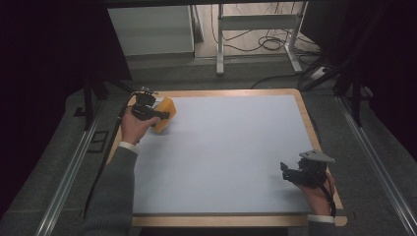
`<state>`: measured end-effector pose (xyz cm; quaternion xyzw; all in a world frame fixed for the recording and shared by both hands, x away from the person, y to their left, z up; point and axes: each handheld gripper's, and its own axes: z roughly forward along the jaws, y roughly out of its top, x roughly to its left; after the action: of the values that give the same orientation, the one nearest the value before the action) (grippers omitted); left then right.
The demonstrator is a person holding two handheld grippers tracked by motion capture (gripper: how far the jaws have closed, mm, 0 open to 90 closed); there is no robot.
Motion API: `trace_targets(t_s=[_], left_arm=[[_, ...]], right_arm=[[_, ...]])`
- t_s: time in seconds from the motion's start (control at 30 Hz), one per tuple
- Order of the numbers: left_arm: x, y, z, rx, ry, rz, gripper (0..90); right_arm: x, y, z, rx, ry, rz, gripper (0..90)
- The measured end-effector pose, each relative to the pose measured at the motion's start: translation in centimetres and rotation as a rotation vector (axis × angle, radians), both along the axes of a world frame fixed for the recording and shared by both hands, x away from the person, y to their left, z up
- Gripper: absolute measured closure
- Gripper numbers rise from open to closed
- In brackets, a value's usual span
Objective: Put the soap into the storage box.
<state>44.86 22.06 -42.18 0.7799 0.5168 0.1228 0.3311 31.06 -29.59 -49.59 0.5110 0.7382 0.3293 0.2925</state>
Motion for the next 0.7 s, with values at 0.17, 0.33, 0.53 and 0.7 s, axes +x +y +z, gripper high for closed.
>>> trace_targets(t_s=[0.17, 0.33, 0.53, 0.7], left_arm=[[1.4, 0.5, -0.1, -0.010, 0.027, 0.021, 61.2], [2.4, 1.1, -0.6, -0.030, 0.038, 0.050, 61.2], [4.3, 1.6, -1.4, 0.001, 0.072, 0.096, 61.2], [5.3, 2.1, -1.9, -0.021, 0.079, 0.128, 61.2]], right_arm=[[0.0, 0.1, 0.0, -0.001, -0.005, 0.001, 8.7], [-0.1, 0.2, 0.1, -0.003, -0.013, 0.015, 8.7], [0.0, 0.0, 0.0, 0.002, -0.010, 0.003, 8.8], [-0.1, -0.1, 0.1, 0.003, -0.011, -0.003, 8.7]])
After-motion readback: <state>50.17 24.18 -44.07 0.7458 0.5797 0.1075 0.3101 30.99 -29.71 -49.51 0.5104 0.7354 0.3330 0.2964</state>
